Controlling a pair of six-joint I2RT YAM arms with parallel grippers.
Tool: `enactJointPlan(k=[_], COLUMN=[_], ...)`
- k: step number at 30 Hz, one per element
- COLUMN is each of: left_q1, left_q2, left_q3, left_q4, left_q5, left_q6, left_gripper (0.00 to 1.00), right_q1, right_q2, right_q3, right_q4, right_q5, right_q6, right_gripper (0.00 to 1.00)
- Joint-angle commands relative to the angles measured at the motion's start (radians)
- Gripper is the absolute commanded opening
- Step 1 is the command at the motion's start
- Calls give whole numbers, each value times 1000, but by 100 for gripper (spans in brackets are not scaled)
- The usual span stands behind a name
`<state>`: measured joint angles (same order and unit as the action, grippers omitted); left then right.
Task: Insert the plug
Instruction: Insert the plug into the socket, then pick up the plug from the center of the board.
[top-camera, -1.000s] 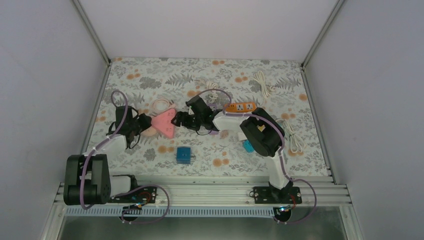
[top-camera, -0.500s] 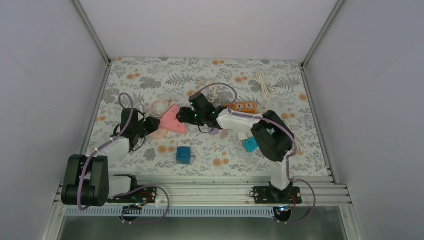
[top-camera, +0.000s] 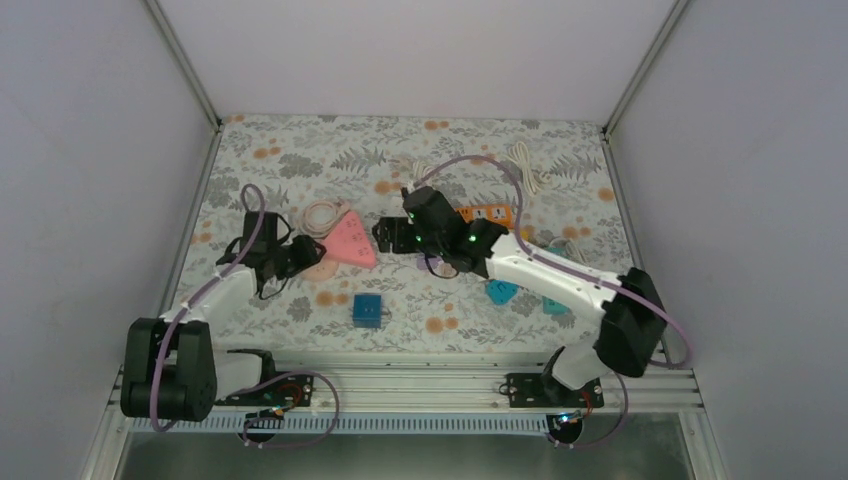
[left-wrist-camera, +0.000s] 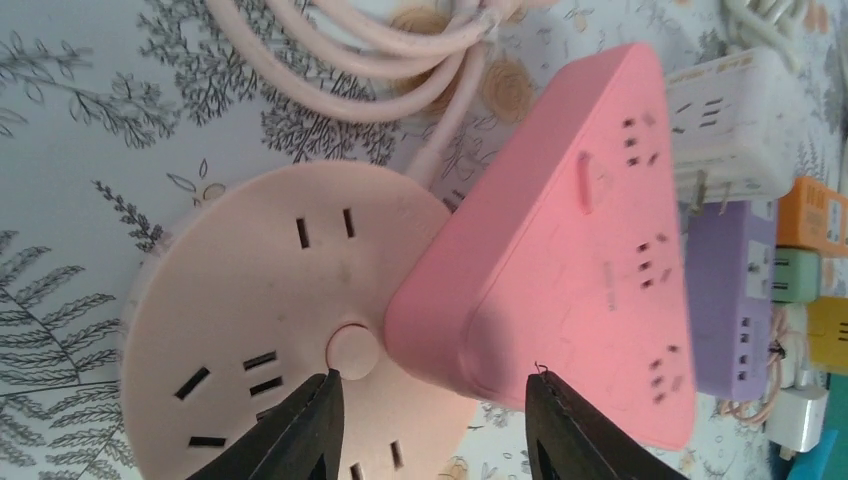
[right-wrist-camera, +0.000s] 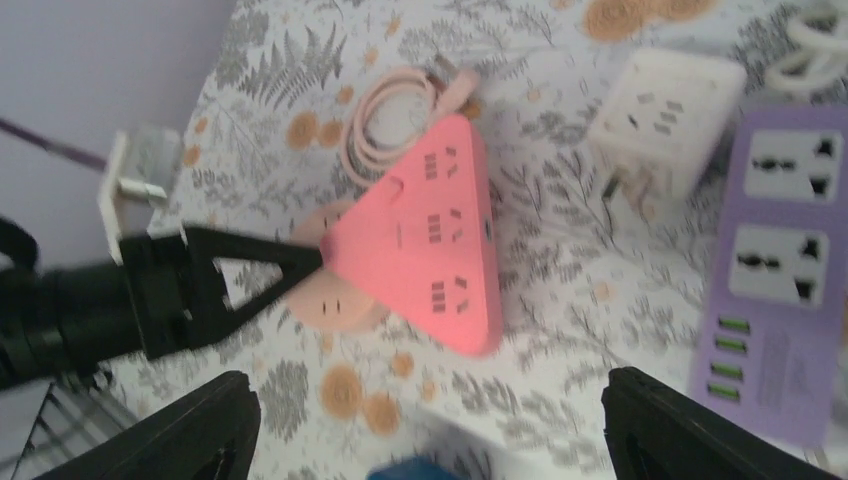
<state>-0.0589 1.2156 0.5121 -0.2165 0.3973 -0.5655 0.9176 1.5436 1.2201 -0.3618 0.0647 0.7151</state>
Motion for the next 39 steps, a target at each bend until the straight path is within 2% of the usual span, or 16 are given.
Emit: enactJointPlan(k=[1, 5, 9, 18, 21, 23, 24, 28, 33, 39], left_q1=[-3, -2, -3, -1, -1, -1, -1, -1, -1, -2], left_q2=[-66, -172, -295, -470, -501, -514, -519, -520, -514, -508], left_q3=[106, 188, 270, 400, 425, 437, 440, 424, 374, 333], left_q4=[-173, -303, -414, -525, -540, -558, -563, -559, -484, -365], left_q5=[-51, -71, -93, -64, -63, -87, -96, -88, -53, 11], left_q6=[26, 64, 83, 135, 155, 166, 172, 201, 204, 195], left_gripper=[50, 54, 63, 77, 85, 98, 100, 100, 100, 100], right_q1=[41, 44, 25, -97, -149, -191, -214, -273, -360, -454], right_q2=[-104, -178, -214, -210, -233, -248, -253, -257, -205, -184], right_q3=[-86, -125, -165, -232, -288, -329, -349, -398, -373, -363], right_q4=[-133, -259, -337, -342, -327, -311, -300, -222, -218, -231], right_q5=[100, 223, 301, 305, 294, 278, 264, 210, 193, 249], right_q6=[51, 179, 246, 200, 180, 163, 150, 45, -42, -33], right_gripper=[87, 84, 82, 77, 74, 72, 72, 75, 76, 74])
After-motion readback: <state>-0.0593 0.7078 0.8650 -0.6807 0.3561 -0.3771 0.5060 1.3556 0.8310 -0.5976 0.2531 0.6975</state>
